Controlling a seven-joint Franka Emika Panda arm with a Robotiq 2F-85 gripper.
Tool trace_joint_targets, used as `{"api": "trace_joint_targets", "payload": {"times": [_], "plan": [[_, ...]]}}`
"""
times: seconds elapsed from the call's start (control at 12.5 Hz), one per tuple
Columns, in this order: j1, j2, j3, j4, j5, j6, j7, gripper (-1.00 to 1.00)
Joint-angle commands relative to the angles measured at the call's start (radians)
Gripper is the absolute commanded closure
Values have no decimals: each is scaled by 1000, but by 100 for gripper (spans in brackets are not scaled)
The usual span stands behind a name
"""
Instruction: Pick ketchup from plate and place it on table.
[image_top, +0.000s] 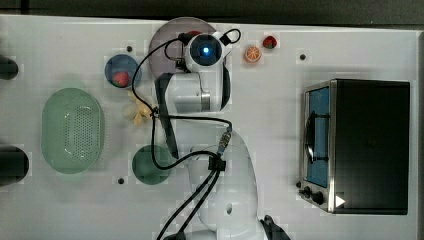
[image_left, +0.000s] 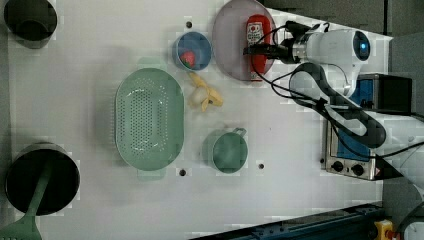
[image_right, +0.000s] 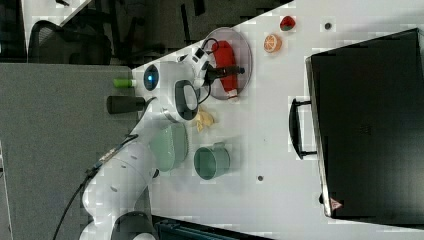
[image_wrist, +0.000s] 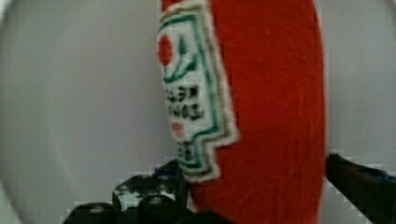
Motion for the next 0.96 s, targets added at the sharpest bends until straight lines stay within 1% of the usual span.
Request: {"api": "trace_joint_targets", "payload": {"times": [0.08,0.24,0.32,0.72,0.88,0.96], "plan": [[8,-12,-1,23,1,20,-47,-91],[8,-13,-2,28,-2,20,-47,-42],[8,-13,-3,33,-2,19,-47,-24],[8,-41,4,79,-1,11,-21,-24],[5,-83,4,115,1,-42,34,-24],[1,-111,4,131,2,-102,52,-24]]}}
